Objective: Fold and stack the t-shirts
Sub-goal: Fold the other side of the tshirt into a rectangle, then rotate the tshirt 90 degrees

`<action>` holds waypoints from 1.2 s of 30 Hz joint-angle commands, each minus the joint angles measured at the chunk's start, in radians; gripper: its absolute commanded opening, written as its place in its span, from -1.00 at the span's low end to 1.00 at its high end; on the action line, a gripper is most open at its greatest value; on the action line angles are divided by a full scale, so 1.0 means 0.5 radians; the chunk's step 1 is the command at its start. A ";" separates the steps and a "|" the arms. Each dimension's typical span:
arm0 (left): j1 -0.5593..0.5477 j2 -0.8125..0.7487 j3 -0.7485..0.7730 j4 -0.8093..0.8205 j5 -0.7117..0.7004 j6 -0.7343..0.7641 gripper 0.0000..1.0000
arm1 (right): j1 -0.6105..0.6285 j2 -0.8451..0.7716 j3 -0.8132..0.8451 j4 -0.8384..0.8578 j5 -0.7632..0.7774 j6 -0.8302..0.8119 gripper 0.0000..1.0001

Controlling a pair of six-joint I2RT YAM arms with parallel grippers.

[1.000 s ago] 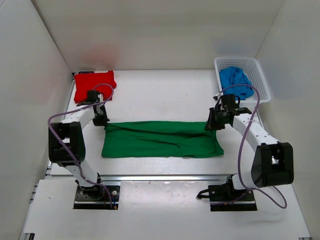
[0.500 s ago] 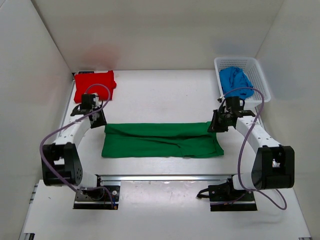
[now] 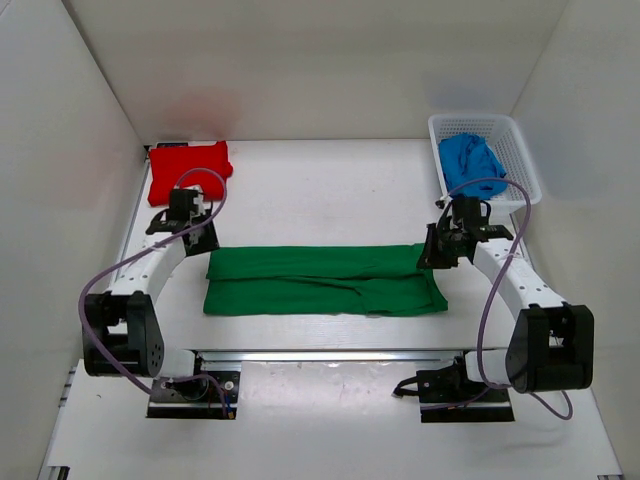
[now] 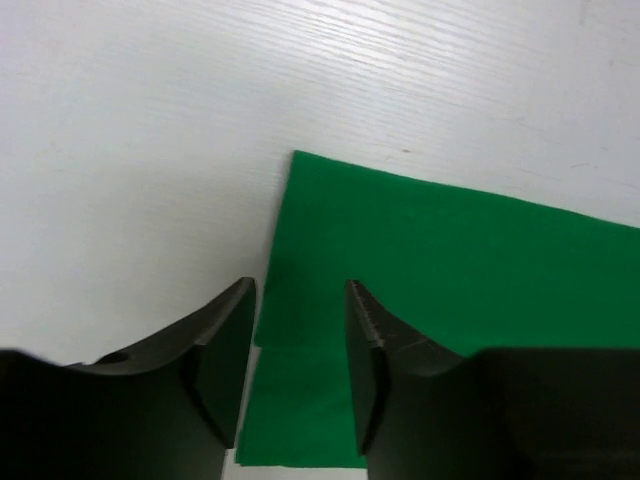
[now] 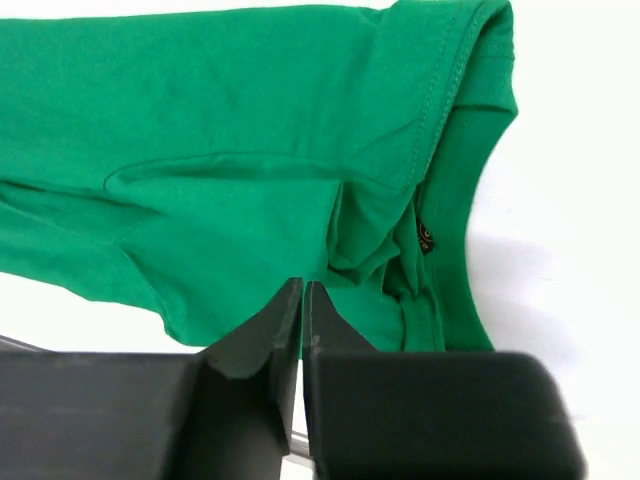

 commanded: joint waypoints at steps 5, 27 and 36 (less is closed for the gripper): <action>-0.376 0.288 0.215 0.007 -0.086 0.014 -0.05 | 0.240 -0.031 0.088 -0.024 0.143 0.135 -1.00; -0.800 0.357 -0.229 -0.024 0.371 -0.455 -0.39 | 0.317 1.508 1.331 0.013 0.233 0.166 -1.00; -1.159 0.163 -0.399 0.274 0.935 -0.885 -0.60 | 0.342 2.089 2.572 -0.480 0.088 -0.049 -1.00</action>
